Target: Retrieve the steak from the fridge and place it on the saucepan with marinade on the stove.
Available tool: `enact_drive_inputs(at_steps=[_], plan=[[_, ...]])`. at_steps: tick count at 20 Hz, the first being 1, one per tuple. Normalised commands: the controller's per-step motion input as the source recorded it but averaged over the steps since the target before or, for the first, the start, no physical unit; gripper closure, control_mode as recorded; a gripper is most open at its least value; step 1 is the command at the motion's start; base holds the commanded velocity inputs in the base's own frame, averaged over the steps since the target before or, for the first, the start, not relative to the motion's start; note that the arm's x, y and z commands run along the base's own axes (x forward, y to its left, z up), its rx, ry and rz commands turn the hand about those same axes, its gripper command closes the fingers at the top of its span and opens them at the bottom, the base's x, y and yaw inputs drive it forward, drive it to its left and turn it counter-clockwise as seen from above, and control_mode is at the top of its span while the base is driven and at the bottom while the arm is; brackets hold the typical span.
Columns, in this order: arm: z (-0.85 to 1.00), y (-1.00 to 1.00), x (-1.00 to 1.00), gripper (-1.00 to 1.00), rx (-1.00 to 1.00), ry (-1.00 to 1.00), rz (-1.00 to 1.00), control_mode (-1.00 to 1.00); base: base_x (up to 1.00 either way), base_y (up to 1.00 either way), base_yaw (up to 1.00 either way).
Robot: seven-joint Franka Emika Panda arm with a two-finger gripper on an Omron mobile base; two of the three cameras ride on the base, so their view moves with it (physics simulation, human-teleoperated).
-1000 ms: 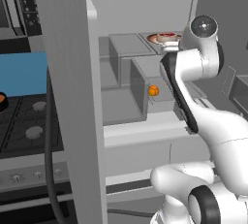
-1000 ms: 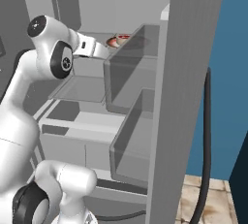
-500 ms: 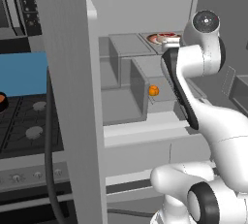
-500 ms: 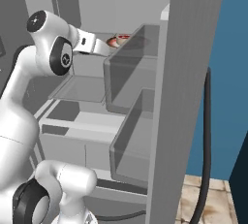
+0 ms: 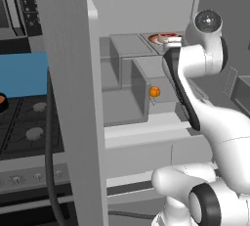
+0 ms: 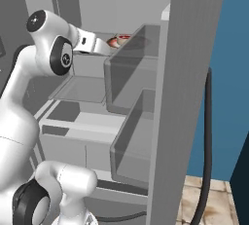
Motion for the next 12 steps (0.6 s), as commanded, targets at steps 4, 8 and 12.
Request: enact_drive_inputs(at_steps=[4,8,12], plan=[[0.3,0.0,0.17,-1.0,0.02,0.0,0.0,-1.0,0.0,0.0,0.0],[0.14,-0.03,0.01,-1.0,0.1,-0.03,0.03,-1.0,0.0,0.0,0.0],[0.0,-0.1,0.02,-1.0,0.05,-0.01,0.05,-1.0,0.0,0.0,0.0]])
